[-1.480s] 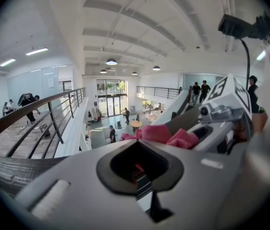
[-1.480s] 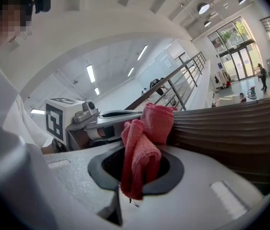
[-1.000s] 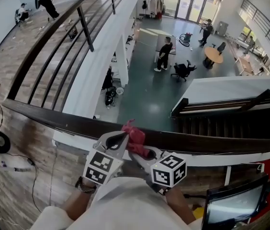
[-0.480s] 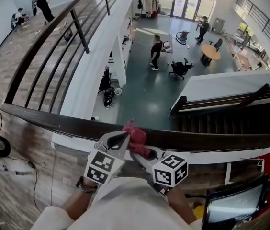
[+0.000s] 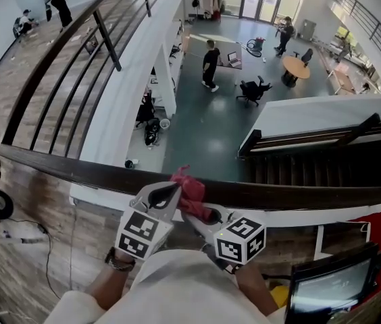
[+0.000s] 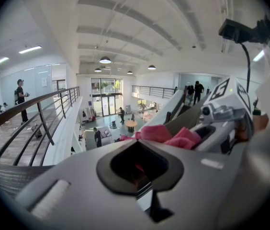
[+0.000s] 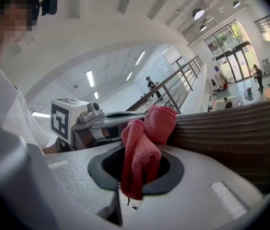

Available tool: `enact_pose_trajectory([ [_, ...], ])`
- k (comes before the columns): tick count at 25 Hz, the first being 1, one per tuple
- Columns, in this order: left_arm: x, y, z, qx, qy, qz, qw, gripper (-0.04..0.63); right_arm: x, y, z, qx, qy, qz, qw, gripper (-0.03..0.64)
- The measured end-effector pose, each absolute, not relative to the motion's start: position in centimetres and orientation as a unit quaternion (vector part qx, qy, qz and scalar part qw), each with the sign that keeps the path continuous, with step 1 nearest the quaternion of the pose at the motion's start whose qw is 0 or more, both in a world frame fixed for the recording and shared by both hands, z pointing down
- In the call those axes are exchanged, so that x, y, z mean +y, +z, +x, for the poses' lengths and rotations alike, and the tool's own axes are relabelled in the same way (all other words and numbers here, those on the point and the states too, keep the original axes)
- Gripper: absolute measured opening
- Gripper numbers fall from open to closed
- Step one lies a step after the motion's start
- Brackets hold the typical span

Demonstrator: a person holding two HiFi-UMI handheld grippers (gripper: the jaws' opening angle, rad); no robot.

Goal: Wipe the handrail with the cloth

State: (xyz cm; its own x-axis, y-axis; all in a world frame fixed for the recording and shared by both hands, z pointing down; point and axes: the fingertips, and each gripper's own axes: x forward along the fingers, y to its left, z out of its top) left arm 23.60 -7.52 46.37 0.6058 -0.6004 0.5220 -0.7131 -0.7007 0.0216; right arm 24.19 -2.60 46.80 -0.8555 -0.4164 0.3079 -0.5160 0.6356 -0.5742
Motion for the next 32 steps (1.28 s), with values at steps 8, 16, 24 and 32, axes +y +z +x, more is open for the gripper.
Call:
enact_pose_trajectory([
  [8, -6.8, 46.1, 25.9, -0.378, 0.243, 0.886, 0.110, 0.003, -1.8, 46.6, 26.6, -0.905, 0.335, 0.255, 0.066, 0.061],
  [16, -6.8, 46.3, 28.3, -0.385, 0.251, 0.881, 0.108, 0.003, -1.7, 46.7, 29.1, -0.908, 0.336, 0.243, 0.061, 0.061],
  [24, -6.6, 46.4, 30.7, -0.393, 0.257, 0.876, 0.110, 0.003, -1.4, 46.7, 31.4, -0.908, 0.340, 0.239, 0.062, 0.061],
  [32, -6.5, 46.3, 31.9, -0.387, 0.267, 0.875, 0.112, 0.002, -1.4, 46.6, 32.6, -0.902, 0.345, 0.249, 0.066, 0.061],
])
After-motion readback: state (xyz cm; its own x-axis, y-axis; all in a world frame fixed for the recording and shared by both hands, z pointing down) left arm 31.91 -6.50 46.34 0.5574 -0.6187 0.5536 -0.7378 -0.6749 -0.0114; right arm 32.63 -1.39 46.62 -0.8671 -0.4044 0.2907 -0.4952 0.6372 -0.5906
